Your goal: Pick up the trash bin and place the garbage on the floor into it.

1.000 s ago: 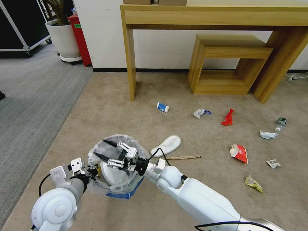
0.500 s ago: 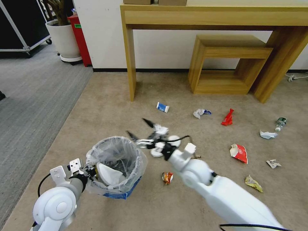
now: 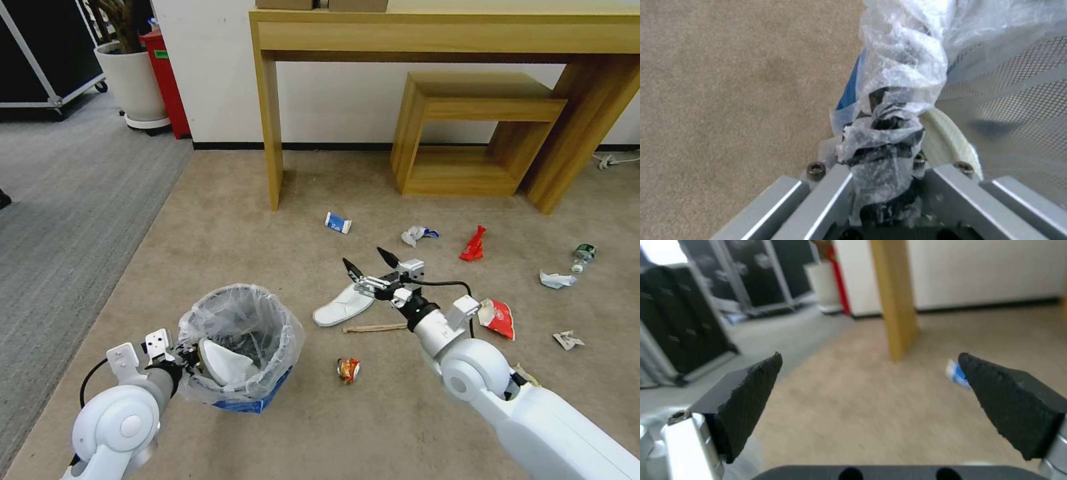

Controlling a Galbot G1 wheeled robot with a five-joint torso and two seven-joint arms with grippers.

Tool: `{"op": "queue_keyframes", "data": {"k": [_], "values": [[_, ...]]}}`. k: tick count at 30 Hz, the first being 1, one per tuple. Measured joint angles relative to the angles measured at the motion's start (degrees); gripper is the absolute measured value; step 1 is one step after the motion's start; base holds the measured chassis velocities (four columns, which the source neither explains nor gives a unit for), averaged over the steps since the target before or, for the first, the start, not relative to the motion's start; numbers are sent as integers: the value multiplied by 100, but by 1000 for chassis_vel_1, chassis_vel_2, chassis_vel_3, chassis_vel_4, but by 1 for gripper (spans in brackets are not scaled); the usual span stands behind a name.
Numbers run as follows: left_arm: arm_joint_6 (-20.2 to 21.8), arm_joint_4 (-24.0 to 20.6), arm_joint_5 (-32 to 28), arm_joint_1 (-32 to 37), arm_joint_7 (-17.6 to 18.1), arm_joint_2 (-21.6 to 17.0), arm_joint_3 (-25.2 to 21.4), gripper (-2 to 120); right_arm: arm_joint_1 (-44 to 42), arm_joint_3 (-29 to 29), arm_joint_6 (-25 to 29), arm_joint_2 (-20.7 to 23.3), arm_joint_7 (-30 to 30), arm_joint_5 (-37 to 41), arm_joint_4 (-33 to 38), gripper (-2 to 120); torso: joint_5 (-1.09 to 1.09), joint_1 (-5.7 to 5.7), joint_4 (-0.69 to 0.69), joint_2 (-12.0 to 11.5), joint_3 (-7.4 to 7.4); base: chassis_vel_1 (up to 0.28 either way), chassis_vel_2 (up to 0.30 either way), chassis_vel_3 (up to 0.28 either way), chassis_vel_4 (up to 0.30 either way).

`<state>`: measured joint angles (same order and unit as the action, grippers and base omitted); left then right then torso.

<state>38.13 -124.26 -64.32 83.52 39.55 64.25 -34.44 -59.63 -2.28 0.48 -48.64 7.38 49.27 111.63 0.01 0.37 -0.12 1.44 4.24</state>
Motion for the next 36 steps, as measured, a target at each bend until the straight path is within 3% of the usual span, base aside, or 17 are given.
{"op": "queue_keyframes", "data": {"k": [5,9,17,27,36], "values": [[-16,23,2,8,0,-1,-18,0,-242,-66,-672,-81,658,159,9,100,-1,0,0,0,0,0,0,0,0],[-32,68,17,-14,1,51,-5,0,-300,159,-1634,-305,2035,772,-133,100,-1,0,0,0,0,0,0,0,0],[-40,131,56,-32,-19,122,31,0,-258,496,-2459,-530,3258,1089,-545,100,-1,0,0,0,0,0,0,0,0],[-55,160,90,-27,-67,177,53,0,-35,1025,-2625,-780,3374,1028,-1279,100,-2,0,0,0,0,0,0,0,0],[-70,160,117,24,-109,224,52,0,190,1499,-2468,-1402,3223,824,-2075,100,-1,0,0,0,0,0,0,0,0]]}}
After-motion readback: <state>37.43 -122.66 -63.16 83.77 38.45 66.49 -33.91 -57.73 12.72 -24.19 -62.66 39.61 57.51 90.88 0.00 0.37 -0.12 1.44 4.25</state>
